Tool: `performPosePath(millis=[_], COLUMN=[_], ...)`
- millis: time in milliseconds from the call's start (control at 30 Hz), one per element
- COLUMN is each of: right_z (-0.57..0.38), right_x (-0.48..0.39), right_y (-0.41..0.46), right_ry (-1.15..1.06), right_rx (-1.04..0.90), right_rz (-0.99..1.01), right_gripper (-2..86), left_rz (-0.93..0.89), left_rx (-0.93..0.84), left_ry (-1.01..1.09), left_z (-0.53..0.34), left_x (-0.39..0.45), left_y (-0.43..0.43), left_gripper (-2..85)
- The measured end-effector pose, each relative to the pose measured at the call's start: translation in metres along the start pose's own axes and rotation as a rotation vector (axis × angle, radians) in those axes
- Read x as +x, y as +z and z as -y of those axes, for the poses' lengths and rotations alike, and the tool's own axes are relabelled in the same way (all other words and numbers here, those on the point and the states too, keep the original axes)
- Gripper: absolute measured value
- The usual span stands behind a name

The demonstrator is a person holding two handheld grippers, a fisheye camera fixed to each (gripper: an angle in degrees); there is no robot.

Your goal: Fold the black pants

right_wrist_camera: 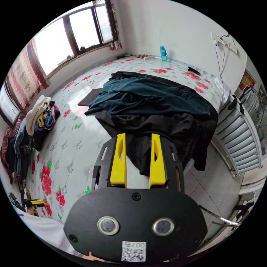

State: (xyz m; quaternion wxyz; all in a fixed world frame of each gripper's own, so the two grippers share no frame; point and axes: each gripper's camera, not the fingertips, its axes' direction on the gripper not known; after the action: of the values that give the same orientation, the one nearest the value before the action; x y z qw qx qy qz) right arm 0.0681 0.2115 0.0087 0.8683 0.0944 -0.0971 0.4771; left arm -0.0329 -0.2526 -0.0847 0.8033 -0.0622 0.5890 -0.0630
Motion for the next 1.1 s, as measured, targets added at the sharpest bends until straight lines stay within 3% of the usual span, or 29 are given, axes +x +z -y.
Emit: performPosePath(millis=[333,433,567,700,900,1033,1100], right_z=[0.129,0.146,0.139,0.119,0.042,0.001,-0.005], right_x=[0.022,0.026,0.008,0.021,0.08,0.083,0.052], right_y=[0.078,0.121,0.12,0.08,0.027,0.058,0.056], right_ry=[0.108,0.212,0.078,-0.037,0.059,0.127,0.049], right_rx=[-0.082,-0.213,-0.16,-0.161,-0.138,-0.287,-0.208], right_rz=[0.071,0.084,-0.032,0.108,-0.064,0.071,-0.003], right_gripper=[13.4,12.2,10.8,10.6,12.4,12.3,10.9], left_rz=[0.012,-0.001,-0.004,0.01,0.0,0.002,0.002], left_rx=[-0.02,-0.035,-0.054,-0.057,-0.055,-0.067,-0.07], left_ry=[-0.056,-0.093,-0.103,-0.1,-0.085,-0.06,-0.052], left_z=[0.019,0.024,0.028,0.028,0.021,0.016,0.011], left_x=[0.007,0.003,-0.002,-0.005,-0.02,-0.029,-0.036], left_y=[-0.009,-0.009,-0.006,-0.002,0.009,0.018,0.025], left_gripper=[8.1,8.2,8.3,8.3,8.5,8.4,8.5])
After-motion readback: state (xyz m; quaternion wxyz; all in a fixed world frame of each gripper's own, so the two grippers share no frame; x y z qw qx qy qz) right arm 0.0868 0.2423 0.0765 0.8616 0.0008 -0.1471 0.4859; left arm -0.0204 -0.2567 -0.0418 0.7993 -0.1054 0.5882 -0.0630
